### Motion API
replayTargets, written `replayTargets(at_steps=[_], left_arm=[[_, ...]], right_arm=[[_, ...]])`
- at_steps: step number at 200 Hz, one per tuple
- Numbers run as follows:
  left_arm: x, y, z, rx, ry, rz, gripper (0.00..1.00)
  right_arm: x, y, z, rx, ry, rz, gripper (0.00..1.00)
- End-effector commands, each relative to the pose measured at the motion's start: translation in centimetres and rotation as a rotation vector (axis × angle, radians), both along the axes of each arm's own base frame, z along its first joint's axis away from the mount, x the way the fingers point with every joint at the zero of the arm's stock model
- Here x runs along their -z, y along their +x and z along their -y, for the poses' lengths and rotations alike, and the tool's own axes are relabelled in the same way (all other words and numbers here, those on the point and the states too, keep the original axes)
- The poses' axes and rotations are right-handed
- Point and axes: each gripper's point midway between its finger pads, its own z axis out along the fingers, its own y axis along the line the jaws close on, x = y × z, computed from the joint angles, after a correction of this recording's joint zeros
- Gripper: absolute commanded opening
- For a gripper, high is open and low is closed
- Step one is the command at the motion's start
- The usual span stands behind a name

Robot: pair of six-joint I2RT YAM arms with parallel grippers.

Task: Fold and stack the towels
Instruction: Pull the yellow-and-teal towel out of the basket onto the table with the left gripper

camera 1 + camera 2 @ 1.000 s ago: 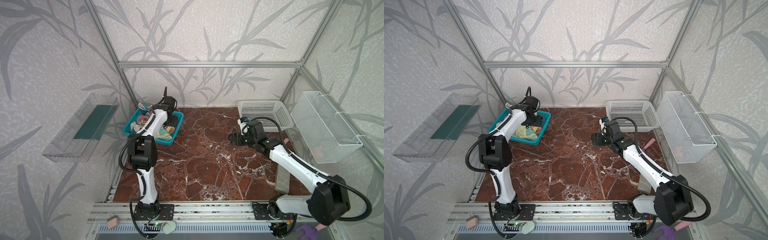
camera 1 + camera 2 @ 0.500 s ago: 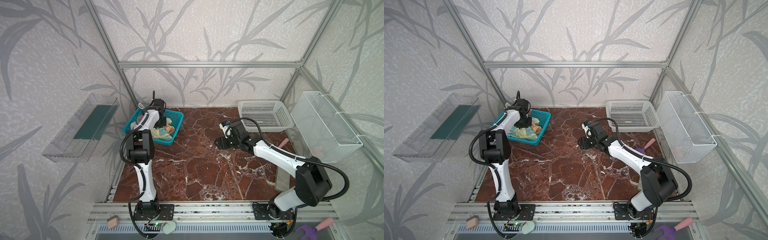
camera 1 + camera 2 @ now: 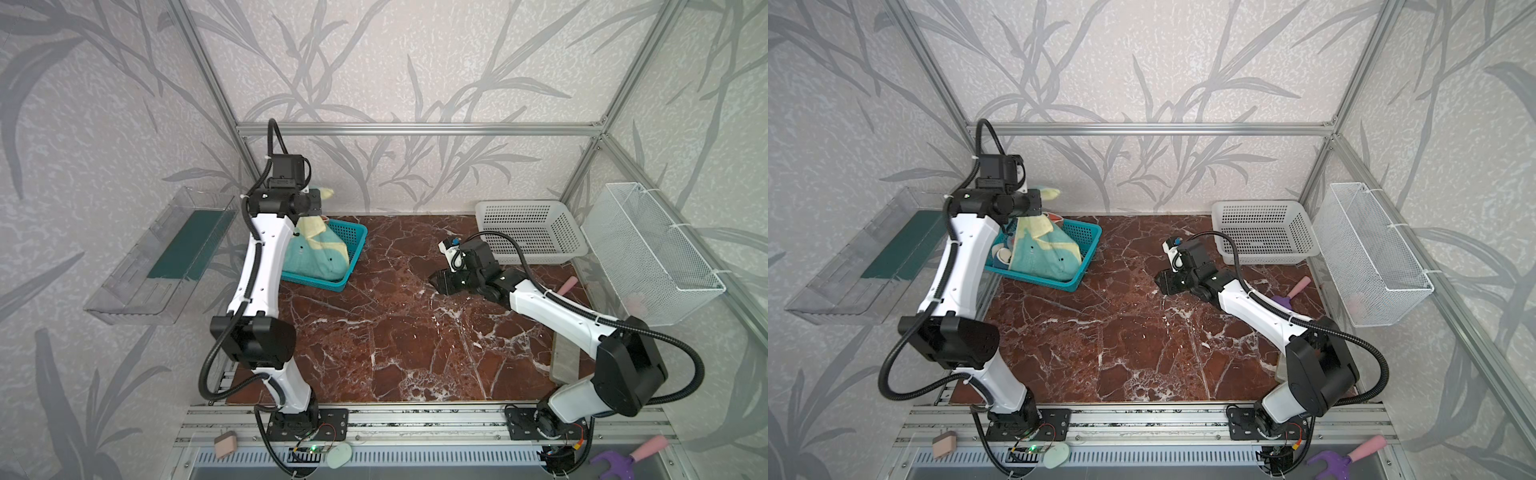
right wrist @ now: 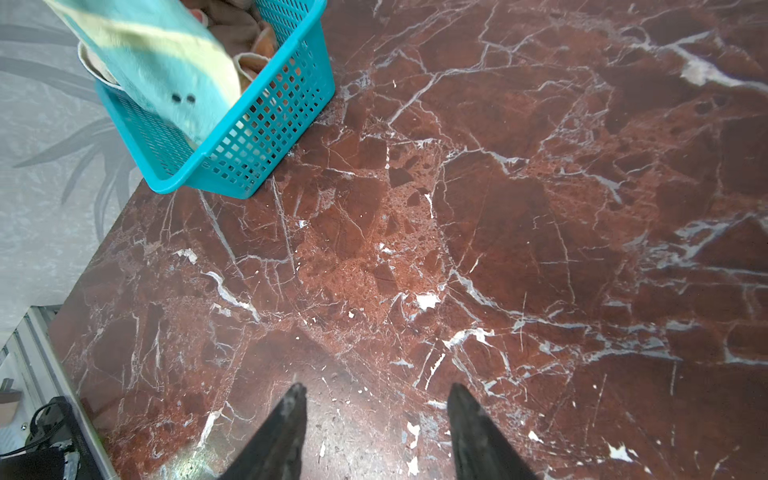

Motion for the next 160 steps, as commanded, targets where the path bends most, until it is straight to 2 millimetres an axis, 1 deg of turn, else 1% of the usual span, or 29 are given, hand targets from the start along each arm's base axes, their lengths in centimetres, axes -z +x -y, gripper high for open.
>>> replayTargets(at_steps=[1,17,32,39,47,59,75,87,91,95,97,99,109,120,125,127,131,137,140,145,149,156,160], left_arm=[[-3.7,-2.6,6.1,0.186,-0.030,0.048,0.00],[-6.2,-4.2,10.4,0.282,-0.005,0.102,0.00],[-7.3,-5.8,14.6,0.391,-0.033,0.133,0.00],[-7.5,-6.5,16.4,0.437,-0.051,0.142,0.00],[-7.4,-7.2,18.7,0.493,-0.071,0.146,0.00],[-6.7,-8.5,22.4,0.591,-0.104,0.135,0.00],[-4.7,-10.2,27.4,0.721,-0.191,0.089,0.00],[-2.3,-10.9,30.6,0.797,-0.295,0.025,0.00],[-1.3,-11.0,31.4,0.809,-0.329,0.003,0.00],[0.1,-10.9,32.2,0.819,-0.365,-0.021,0.00],[1.0,-10.9,32.5,0.822,-0.380,-0.040,0.00],[1.5,-10.7,32.8,0.825,-0.395,-0.042,0.00],[6.0,-9.7,33.3,0.799,-0.429,-0.090,0.00],[11.0,-8.5,33.3,0.751,-0.470,-0.161,0.00],[13.3,-8.3,33.6,0.743,-0.500,-0.205,0.00],[14.2,-8.2,33.8,0.742,-0.510,-0.223,0.02],[15.7,-8.2,34.2,0.747,-0.528,-0.258,0.13],[17.7,-8.3,34.8,0.753,-0.538,-0.316,0.36],[18.7,-8.4,34.9,0.749,-0.534,-0.348,0.43],[19.9,-8.6,34.9,0.739,-0.527,-0.400,0.49],[20.8,-8.7,34.6,0.725,-0.508,-0.443,0.51],[21.9,-8.8,33.9,0.697,-0.470,-0.475,0.53],[22.2,-8.8,33.4,0.684,-0.452,-0.474,0.54]], right_arm=[[-4.9,0.3,0.9,0.033,0.070,0.079,0.55],[-5.8,0.3,2.7,0.097,0.094,0.070,0.55],[-6.5,-0.1,4.6,0.138,0.118,0.061,0.55],[-6.7,-0.3,5.5,0.154,0.119,0.061,0.55],[-7.0,-0.6,6.5,0.171,0.114,0.062,0.55],[-7.2,-1.2,8.0,0.197,0.107,0.059,0.55],[-7.4,-2.0,9.8,0.231,0.103,0.059,0.55],[-7.3,-2.5,10.8,0.249,0.103,0.054,0.54],[-7.2,-2.6,11.1,0.257,0.101,0.053,0.54],[-7.0,-2.8,11.4,0.263,0.098,0.049,0.54],[-6.9,-2.8,11.6,0.268,0.094,0.048,0.54],[-6.8,-2.8,11.7,0.270,0.091,0.048,0.54],[-5.6,-2.9,12.2,0.288,0.065,0.030,0.54],[-3.7,-3.0,11.8,0.273,0.049,-0.021,0.55],[-2.8,-3.0,11.4,0.253,0.047,-0.054,0.54],[-2.4,-3.1,11.2,0.246,0.045,-0.067,0.55],[-1.7,-3.1,10.9,0.232,0.046,-0.090,0.54],[-0.7,-3.2,10.4,0.214,0.049,-0.128,0.55],[-0.2,-3.2,10.3,0.210,0.051,-0.144,0.55],[0.6,-3.2,10.0,0.203,0.050,-0.171,0.54],[1.1,-3.2,9.7,0.197,0.051,-0.186,0.55],[2.0,-3.2,9.5,0.190,0.050,-0.205,0.54],[2.5,-3.2,9.4,0.186,0.046,-0.215,0.54]])
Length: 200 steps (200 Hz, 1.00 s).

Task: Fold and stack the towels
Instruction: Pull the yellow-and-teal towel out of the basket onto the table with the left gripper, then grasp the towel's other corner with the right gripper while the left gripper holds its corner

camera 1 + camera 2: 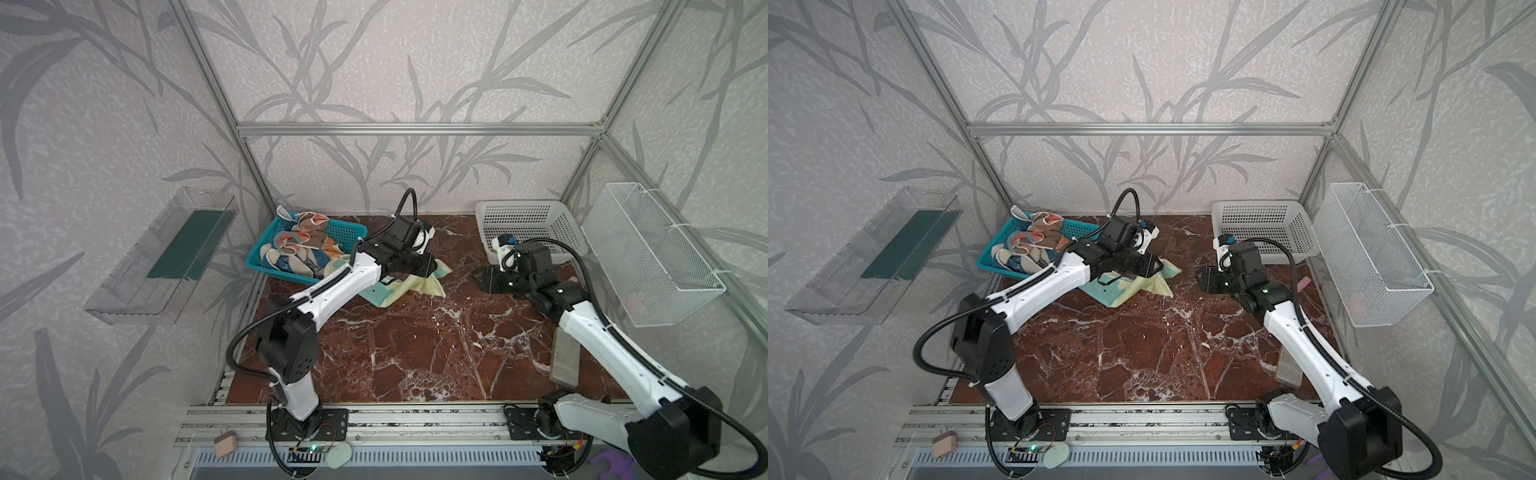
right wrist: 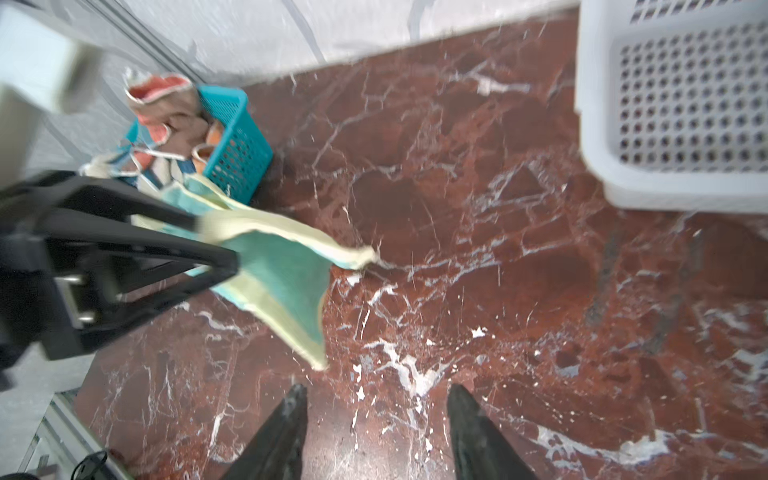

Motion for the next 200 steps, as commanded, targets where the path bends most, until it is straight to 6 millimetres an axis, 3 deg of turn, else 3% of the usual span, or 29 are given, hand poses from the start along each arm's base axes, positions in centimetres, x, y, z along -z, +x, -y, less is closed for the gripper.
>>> replayTargets(at_steps=[1,26,50,92,127,162,173,186,200], left_arm=[[-0.2,0.2,0.4,-0.012,-0.040,-0.035,0.54],[0.4,1.4,-2.9,-0.093,0.005,0.064,0.55],[2.4,1.8,-4.5,-0.106,-0.005,-0.008,0.56],[4.4,2.4,-3.9,-0.070,-0.005,-0.068,0.56],[8.1,2.7,-6.1,-0.129,0.099,-0.148,0.59],[9.9,1.0,-6.4,-0.193,-0.002,-0.253,0.57],[10.8,0.5,-7.0,-0.210,0.007,-0.263,0.57],[11.7,0.0,-7.8,-0.234,0.021,-0.288,0.57],[12.6,-0.7,-8.5,-0.258,0.030,-0.322,0.55]], right_arm=[[3.9,-1.2,-1.2,-0.058,0.010,-0.128,0.54],[6.6,-0.8,-1.7,-0.057,-0.034,-0.158,0.55],[9.1,-0.6,-3.1,-0.102,-0.104,-0.199,0.63],[12.4,-1.0,-7.0,-0.169,-0.136,-0.290,0.65],[15.0,-0.8,-11.4,-0.204,-0.161,-0.318,0.73],[17.3,0.7,-11.2,-0.171,-0.424,-0.297,0.74],[18.2,1.2,-10.8,-0.167,-0.498,-0.298,0.66],[18.9,1.3,-9.7,-0.151,-0.577,-0.311,0.45],[18.6,1.8,-6.4,-0.076,-0.722,-0.286,0.22]])
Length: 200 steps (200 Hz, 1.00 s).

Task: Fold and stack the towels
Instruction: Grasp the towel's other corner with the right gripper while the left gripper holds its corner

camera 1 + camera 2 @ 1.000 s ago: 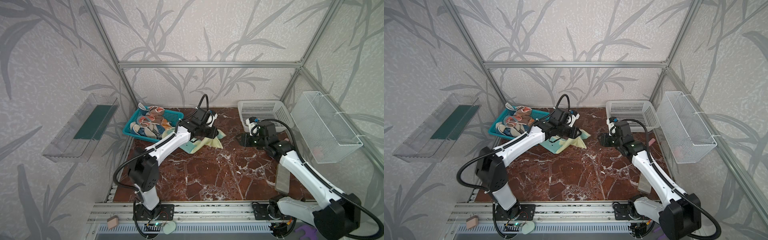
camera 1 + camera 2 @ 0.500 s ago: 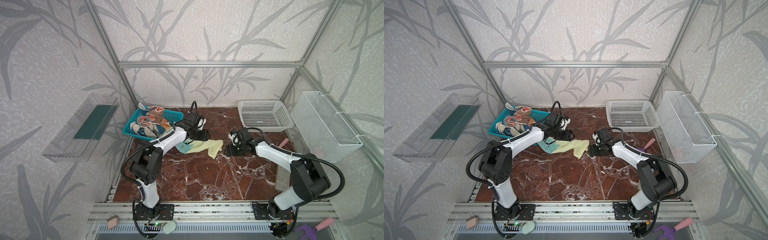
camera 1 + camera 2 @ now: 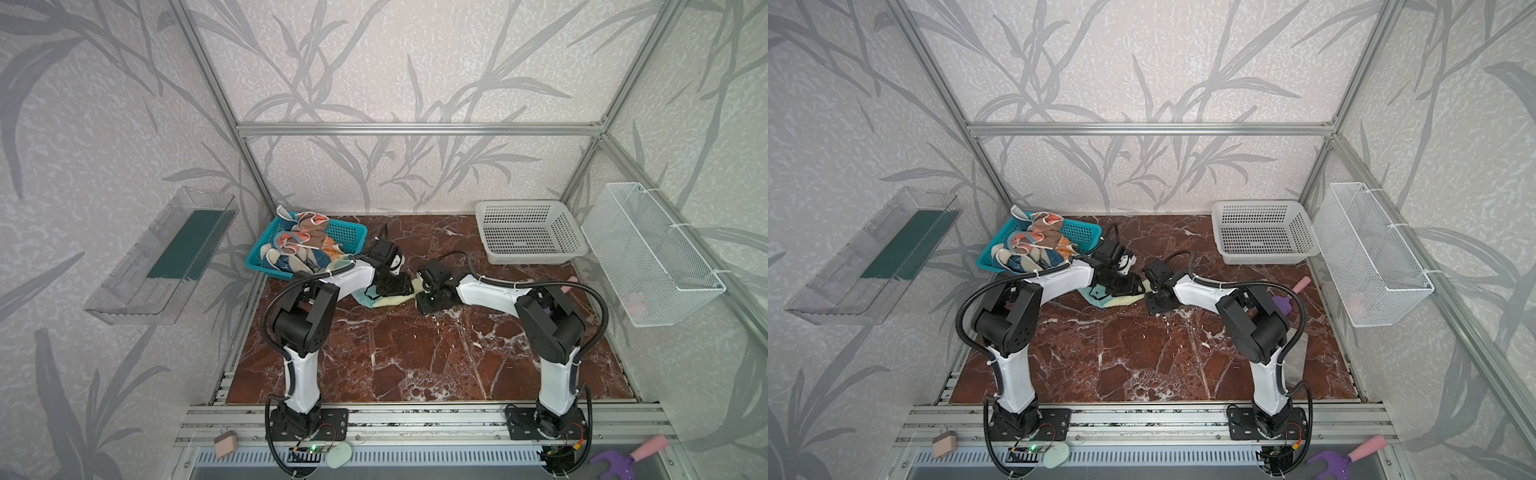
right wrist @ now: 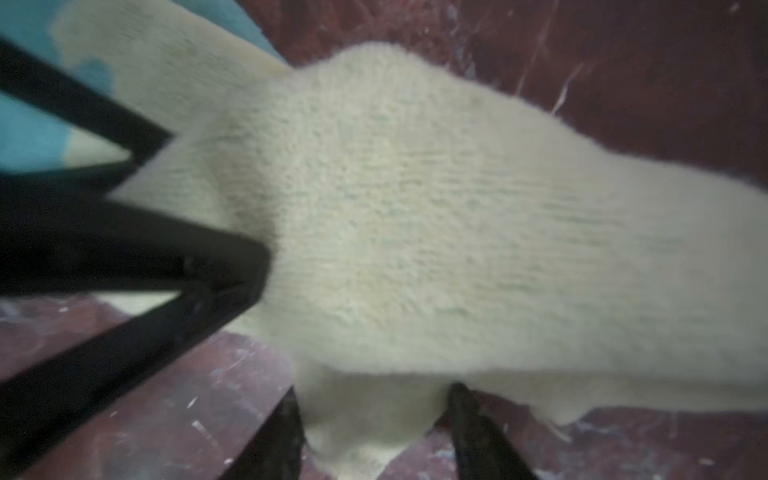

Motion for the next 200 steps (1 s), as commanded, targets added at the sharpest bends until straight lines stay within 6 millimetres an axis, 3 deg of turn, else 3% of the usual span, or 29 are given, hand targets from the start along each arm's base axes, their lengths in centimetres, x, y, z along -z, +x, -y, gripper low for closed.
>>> replayTargets(at_steps=[1,22,44,49,84,99,115,127,137,146,169,188,200], left_arm=[[-0.2,-0.5,-0.5,-0.055,-0.026,-0.022,0.55],[0.3,-2.2,-0.2,-0.063,-0.064,-0.064,0.51],[-0.6,-4.2,1.6,-0.035,-0.077,-0.054,0.44],[-1.1,-4.7,2.5,-0.015,-0.083,-0.047,0.43],[-5.0,-7.0,10.0,0.100,-0.189,0.009,0.43],[-6.0,-7.1,11.8,0.109,-0.226,0.038,0.43],[-6.5,-6.9,12.4,0.102,-0.247,0.054,0.43],[-6.7,-6.8,11.9,0.095,-0.234,0.067,0.43],[-6.9,-6.7,11.0,0.086,-0.209,0.081,0.43],[-6.8,-6.5,9.8,0.067,-0.188,0.091,0.43],[-6.0,-6.1,5.6,-0.032,-0.152,0.080,0.43],[-5.0,-5.7,2.3,-0.110,-0.131,0.091,0.49],[-4.7,-5.3,1.1,-0.130,-0.120,0.100,0.51]], right_arm=[[1.3,-0.1,6.3,0.064,-0.313,0.018,0.22],[-1.9,1.5,10.1,0.114,-0.310,0.095,0.01],[-6.6,3.3,12.1,0.157,-0.157,0.193,0.00],[-9.1,3.8,12.4,0.163,-0.111,0.249,0.00],[-18.8,4.5,12.8,0.105,0.015,0.469,0.00],[-22.0,3.8,12.5,0.058,0.051,0.529,0.00],[-23.8,2.6,11.5,-0.027,0.112,0.564,0.00],[-23.8,1.3,10.4,-0.104,0.164,0.553,0.00],[-22.7,0.1,9.6,-0.161,0.203,0.514,0.00],[-21.0,-1.0,8.9,-0.200,0.241,0.457,0.00],[-14.6,-5.0,7.4,-0.266,0.335,0.228,0.00],[-8.8,-7.0,8.2,-0.202,0.294,0.103,0.32],[-7.0,-7.9,8.9,-0.168,0.270,0.057,0.50]])
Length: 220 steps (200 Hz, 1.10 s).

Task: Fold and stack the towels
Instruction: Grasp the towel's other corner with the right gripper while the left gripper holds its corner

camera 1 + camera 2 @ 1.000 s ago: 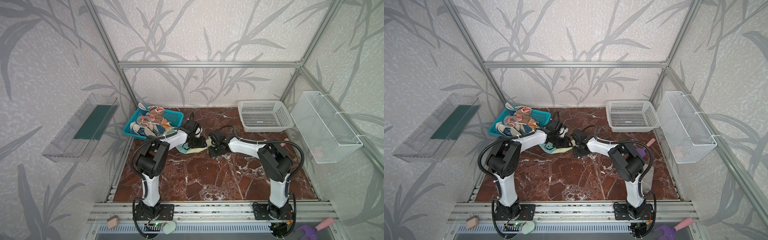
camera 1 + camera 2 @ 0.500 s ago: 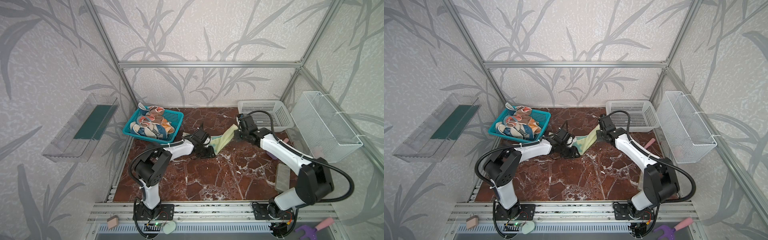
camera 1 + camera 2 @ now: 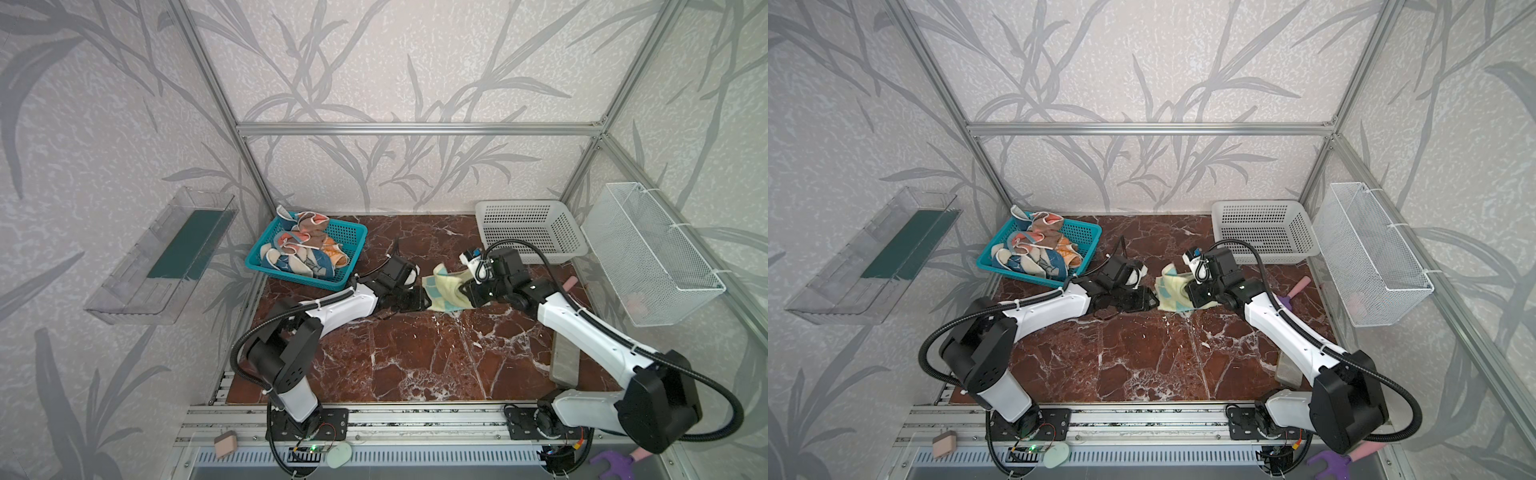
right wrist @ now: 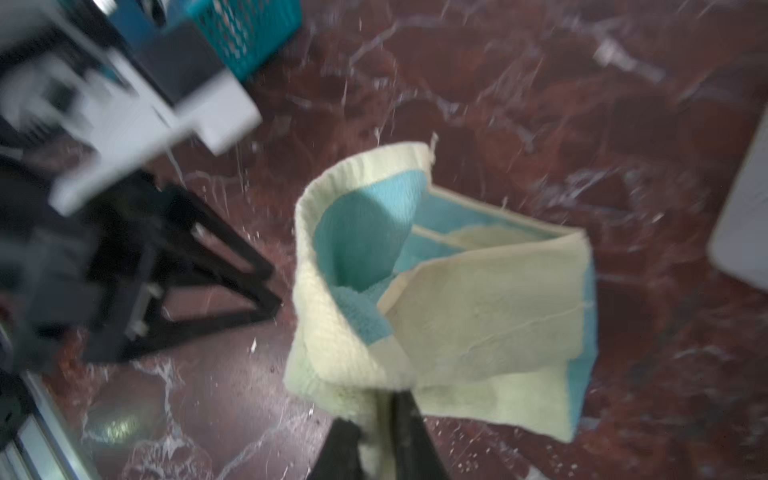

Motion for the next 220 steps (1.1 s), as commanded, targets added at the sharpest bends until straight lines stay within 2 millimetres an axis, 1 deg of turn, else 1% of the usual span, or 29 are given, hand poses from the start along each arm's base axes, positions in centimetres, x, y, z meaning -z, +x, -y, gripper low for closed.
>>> replayTargets(at_steps=[1,13,26,47,66,78,96,114,126,132,140,145,154,167,186,196,206,220], left_arm=[[1.0,0.8,-3.0,-0.084,0.044,0.012,0.52],[1.0,1.1,-3.3,-0.067,0.060,0.017,0.52],[0.8,1.4,-3.2,-0.046,0.079,0.025,0.53],[0.3,1.9,-2.2,-0.009,0.050,0.050,0.53],[-0.3,2.0,-0.8,0.041,0.029,0.070,0.52],[-0.4,1.5,0.0,0.069,0.047,0.079,0.52],[-0.4,0.6,1.0,0.106,0.081,0.110,0.51],[-1.2,-1.1,2.6,0.226,0.163,0.238,0.52],[-1.2,-1.6,2.7,0.264,0.245,0.316,0.54],[-1.0,-1.3,2.3,0.242,0.271,0.322,0.55],[-0.7,-0.5,1.0,0.147,0.304,0.294,0.55],[-0.5,-0.3,0.5,0.119,0.304,0.275,0.55],[-0.5,0.1,0.1,0.095,0.272,0.248,0.55],[-0.6,0.7,-0.1,0.067,0.208,0.218,0.56],[-0.1,2.2,-0.7,-0.011,0.111,0.152,0.56],[0.4,2.9,-0.5,-0.037,0.021,0.079,0.56],[0.4,3.6,0.0,-0.054,-0.094,-0.013,0.56],[0.9,4.6,0.5,-0.079,-0.156,-0.080,0.55]], right_arm=[[3.5,-2.8,-0.1,0.003,0.014,-0.140,0.51],[3.5,-3.4,0.4,0.011,0.000,-0.156,0.54],[2.7,-3.5,0.8,0.028,0.011,-0.118,0.54],[1.3,-2.9,1.6,0.076,0.020,-0.025,0.55],[0.8,-2.6,2.1,0.098,0.009,0.011,0.54],[1.1,-2.4,2.1,0.112,0.004,-0.007,0.53],[2.2,-2.4,1.6,0.119,0.010,-0.077,0.53],[3.7,-2.6,1.3,0.133,0.008,-0.146,0.51],[4.5,-2.5,0.9,0.149,0.036,-0.174,0.51],[4.8,-2.5,0.4,0.152,0.064,-0.192,0.52],[5.0,-2.5,-0.4,0.149,0.111,-0.221,0.53],[5.1,-2.6,-1.0,0.148,0.136,-0.242,0.55],[5.4,-2.7,-1.7,0.156,0.168,-0.276,0.57],[5.9,-3.0,-2.2,0.173,0.179,-0.307,0.59],[6.0,-3.3,-2.5,0.169,0.152,-0.276,0.61],[6.2,-3.4,-2.4,0.168,0.123,-0.259,0.62],[6.4,-3.6,-2.2,0.175,0.103,-0.268,0.62],[6.8,-3.9,-2.3,0.179,0.094,-0.286,0.63]])
